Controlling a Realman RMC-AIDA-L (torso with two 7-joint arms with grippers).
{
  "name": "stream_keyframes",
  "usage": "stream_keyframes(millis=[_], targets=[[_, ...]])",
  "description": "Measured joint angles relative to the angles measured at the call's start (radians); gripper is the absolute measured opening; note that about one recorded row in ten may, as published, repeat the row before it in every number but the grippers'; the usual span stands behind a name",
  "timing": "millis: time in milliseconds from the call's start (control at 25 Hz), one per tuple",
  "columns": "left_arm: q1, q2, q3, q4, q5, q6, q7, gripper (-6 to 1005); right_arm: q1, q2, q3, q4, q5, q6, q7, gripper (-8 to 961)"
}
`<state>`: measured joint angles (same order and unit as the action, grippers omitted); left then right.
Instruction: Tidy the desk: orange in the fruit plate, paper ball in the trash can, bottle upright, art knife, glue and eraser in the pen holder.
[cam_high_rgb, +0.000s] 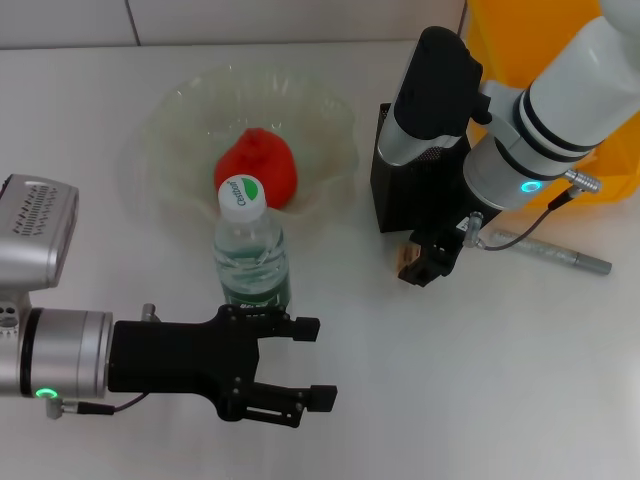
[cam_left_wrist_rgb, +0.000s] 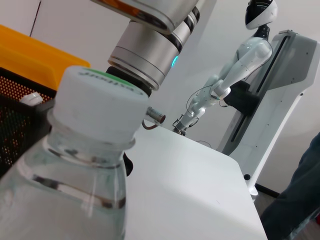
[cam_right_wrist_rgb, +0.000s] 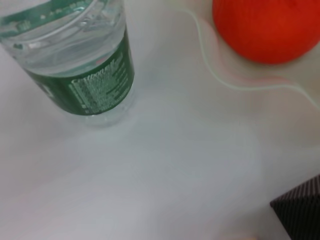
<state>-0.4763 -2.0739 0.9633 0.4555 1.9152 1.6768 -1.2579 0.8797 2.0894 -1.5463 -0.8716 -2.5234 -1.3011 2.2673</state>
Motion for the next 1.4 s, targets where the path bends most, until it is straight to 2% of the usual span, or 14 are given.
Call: stream_keyframes(millis=[200, 640, 960, 1040, 1120, 1160, 1240, 1320, 1400], targets=[[0.001, 0.000, 0.000, 0.000, -0.001, 0.001, -0.001, 870, 0.006, 0.000, 0.000, 0.013, 0.000, 0.003, 0.000, 496], [0.004, 0.000, 0.000, -0.001, -0.002, 0.002, -0.003, 870, 0.005, 0.000, -0.011, 0.016, 0.000, 0.007, -0.001, 500], [0.007, 0.000, 0.000, -0.004, -0.002, 0.003, -0.001, 870, -0.007, 0.000, -0.012, -0.001, 0.007, 0.002, -0.002, 422], [0.007, 0.000, 0.000, -0.005, -0.003, 0.003, -0.001, 870, -0.022, -0.001, -0.010, -0.035, 0.020, -0.012, -0.002, 403], [0.007, 0.000, 0.000, -0.005, -0.003, 0.003, -0.001, 870, -0.079, -0.005, 0.000, -0.147, 0.041, -0.057, -0.002, 394], [0.007, 0.000, 0.000, -0.005, -0.003, 0.003, 0.000, 870, -0.079, -0.005, 0.000, -0.147, 0.041, -0.057, -0.002, 394], [0.007, 0.000, 0.000, -0.005, -0.003, 0.003, 0.000, 870, -0.128, -0.008, 0.018, -0.261, 0.064, -0.104, -0.003, 393], [0.007, 0.000, 0.000, -0.005, -0.003, 0.003, 0.000, 870, -0.193, -0.008, 0.094, -0.419, 0.118, -0.188, -0.028, 392], [0.007, 0.000, 0.000, -0.005, -0.002, 0.003, 0.000, 870, -0.216, -0.008, 0.128, -0.460, 0.164, -0.216, -0.050, 389]])
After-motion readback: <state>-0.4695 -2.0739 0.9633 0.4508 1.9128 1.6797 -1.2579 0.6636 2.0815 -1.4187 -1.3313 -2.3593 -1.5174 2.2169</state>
